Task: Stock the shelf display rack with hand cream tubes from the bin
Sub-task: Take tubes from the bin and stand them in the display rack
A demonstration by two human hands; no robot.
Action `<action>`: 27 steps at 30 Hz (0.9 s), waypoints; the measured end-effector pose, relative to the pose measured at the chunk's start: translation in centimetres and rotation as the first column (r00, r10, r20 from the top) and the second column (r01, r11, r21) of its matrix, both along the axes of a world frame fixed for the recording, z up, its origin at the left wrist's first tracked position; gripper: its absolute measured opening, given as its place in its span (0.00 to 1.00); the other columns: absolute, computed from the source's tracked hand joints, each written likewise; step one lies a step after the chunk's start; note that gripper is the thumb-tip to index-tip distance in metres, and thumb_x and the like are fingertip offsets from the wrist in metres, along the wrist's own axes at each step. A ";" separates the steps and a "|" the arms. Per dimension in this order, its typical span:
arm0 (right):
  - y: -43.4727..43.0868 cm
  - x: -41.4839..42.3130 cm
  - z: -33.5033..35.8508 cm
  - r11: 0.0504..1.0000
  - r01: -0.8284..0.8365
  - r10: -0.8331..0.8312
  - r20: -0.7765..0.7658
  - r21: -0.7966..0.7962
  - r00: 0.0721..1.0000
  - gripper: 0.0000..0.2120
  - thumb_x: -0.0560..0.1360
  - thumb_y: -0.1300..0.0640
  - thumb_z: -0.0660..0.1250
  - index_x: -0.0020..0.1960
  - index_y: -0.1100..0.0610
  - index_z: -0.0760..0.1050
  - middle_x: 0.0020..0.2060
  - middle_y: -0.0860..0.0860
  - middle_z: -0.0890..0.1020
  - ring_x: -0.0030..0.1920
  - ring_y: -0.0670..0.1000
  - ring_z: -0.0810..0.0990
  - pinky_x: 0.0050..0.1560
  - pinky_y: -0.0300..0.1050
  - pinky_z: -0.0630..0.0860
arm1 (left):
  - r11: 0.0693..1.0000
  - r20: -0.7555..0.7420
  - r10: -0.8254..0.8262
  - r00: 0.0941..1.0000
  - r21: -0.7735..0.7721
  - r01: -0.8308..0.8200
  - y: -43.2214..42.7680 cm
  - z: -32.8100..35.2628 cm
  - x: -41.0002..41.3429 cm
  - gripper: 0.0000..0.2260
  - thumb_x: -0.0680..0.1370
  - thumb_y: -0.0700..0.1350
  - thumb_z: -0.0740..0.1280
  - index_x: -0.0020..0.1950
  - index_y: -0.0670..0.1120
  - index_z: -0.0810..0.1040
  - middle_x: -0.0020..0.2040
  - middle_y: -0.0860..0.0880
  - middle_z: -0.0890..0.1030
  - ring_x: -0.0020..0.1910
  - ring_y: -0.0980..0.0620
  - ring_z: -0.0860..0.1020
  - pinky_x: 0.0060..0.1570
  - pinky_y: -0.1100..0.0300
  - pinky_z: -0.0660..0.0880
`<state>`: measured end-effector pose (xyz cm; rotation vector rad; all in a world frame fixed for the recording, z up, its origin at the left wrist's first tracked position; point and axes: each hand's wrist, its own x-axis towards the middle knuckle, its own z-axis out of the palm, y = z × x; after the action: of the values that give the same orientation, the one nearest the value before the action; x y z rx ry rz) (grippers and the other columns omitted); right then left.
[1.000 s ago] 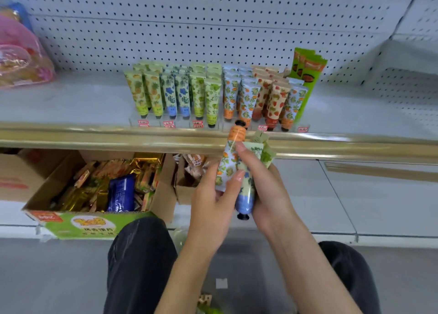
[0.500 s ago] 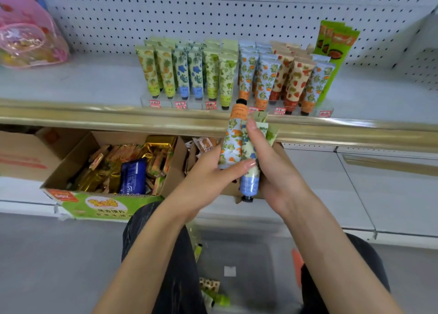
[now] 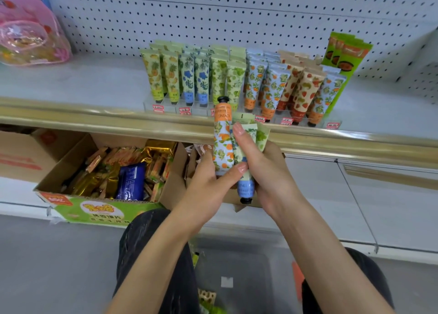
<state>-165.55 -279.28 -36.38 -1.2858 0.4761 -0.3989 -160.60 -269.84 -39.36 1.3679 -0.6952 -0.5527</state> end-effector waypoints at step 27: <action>-1.1 7.1 6.5 0.574 -0.229 0.052 -0.244 -0.786 0.968 0.20 0.74 0.44 0.63 0.40 0.60 0.80 0.14 0.48 0.66 0.17 0.45 0.63 0.23 0.34 0.66 | 0.965 -0.288 0.154 0.945 -0.160 -0.206 7.0 -0.6 7.8 0.22 0.70 0.46 0.67 0.63 0.45 0.72 0.51 0.49 0.83 0.50 0.50 0.82 0.48 0.55 0.80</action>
<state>-158.41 -280.35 -29.89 -2.2819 0.3453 -0.3631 -152.80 -262.80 -39.91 1.1370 -0.3813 -0.5026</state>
